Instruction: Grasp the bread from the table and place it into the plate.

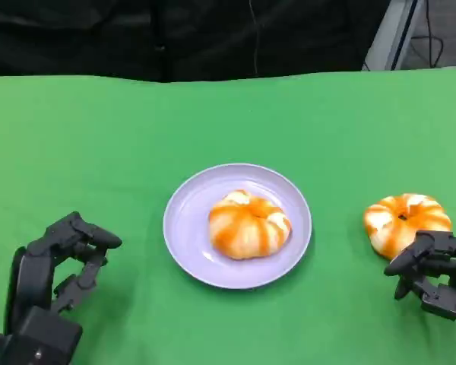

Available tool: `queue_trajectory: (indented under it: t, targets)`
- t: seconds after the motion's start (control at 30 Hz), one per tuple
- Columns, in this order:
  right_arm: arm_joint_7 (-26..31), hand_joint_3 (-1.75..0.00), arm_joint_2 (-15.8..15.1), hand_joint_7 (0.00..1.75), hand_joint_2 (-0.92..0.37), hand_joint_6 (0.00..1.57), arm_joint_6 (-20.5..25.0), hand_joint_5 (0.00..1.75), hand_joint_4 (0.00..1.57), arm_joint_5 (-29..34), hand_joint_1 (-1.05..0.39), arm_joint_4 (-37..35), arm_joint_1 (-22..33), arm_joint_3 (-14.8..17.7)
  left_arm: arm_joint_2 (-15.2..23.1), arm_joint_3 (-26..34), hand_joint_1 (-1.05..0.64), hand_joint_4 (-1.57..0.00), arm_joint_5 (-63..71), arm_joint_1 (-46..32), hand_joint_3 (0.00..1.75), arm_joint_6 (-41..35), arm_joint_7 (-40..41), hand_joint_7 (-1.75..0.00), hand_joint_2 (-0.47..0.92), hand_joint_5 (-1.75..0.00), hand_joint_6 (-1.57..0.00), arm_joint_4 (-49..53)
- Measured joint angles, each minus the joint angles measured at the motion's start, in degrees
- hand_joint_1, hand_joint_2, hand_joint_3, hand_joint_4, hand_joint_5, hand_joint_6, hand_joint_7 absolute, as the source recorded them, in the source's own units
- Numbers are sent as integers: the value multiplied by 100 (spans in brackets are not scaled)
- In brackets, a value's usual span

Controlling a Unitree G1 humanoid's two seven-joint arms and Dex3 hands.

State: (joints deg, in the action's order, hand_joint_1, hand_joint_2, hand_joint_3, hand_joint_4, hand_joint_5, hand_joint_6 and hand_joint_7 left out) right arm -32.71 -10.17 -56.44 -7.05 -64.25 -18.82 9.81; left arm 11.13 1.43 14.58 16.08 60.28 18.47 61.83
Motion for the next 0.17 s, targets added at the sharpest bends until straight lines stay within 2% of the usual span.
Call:
queue_trajectory:
  t: [0.17]
  targets:
    - [-28,-59,0,89,-85,96,0,139,86,-9,7,0,0,3,-11,0,-6,-69,-2,0,49,5,-1,-125,91,-145,-74,0]
